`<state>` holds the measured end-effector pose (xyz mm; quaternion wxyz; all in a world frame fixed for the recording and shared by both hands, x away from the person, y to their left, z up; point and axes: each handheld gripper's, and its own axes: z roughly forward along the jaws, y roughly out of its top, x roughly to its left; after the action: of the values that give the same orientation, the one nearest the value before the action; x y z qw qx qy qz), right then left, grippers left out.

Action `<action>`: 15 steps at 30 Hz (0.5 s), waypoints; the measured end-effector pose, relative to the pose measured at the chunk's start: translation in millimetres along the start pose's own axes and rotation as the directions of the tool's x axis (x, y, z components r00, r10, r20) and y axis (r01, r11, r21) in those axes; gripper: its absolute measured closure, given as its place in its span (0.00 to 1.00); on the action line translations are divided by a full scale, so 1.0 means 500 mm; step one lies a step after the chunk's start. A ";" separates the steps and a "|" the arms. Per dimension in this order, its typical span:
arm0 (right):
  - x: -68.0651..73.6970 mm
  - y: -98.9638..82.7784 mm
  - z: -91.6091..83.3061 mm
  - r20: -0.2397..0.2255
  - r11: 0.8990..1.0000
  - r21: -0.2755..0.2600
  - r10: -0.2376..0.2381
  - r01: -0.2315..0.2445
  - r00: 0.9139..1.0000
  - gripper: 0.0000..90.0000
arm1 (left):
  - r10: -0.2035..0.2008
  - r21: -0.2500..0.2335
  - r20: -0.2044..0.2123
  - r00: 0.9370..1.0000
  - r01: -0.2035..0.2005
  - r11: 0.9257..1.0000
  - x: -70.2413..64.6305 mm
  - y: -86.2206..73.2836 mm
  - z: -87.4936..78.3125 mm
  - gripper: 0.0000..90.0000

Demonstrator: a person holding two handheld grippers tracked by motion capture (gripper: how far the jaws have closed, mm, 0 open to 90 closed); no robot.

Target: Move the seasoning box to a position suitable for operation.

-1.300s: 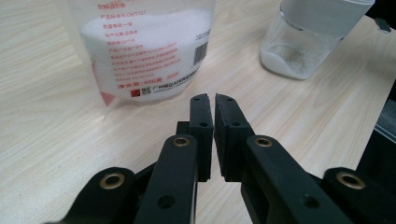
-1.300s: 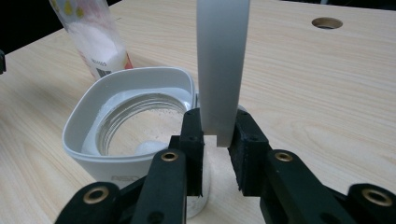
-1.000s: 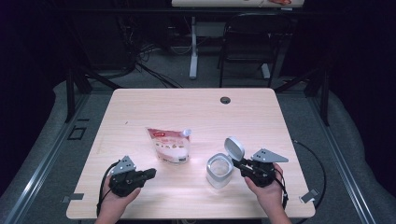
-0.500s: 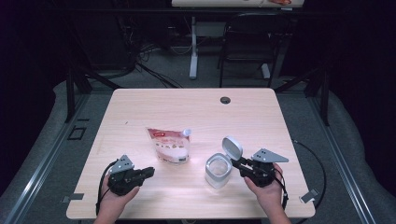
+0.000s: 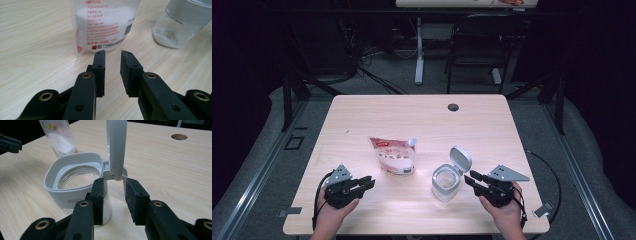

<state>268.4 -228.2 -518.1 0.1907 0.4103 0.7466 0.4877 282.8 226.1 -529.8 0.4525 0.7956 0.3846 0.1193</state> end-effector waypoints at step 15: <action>-0.010 -0.010 -0.035 0.027 0.999 -0.017 0.031 -0.031 0.999 0.74 | -0.011 -0.010 -0.019 1.000 0.011 1.000 0.013 0.001 -0.002 0.80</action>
<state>257.1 -243.0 -515.3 0.1968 0.4270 0.7334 0.4910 287.0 231.3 -530.2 0.4534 0.7901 0.3927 0.1261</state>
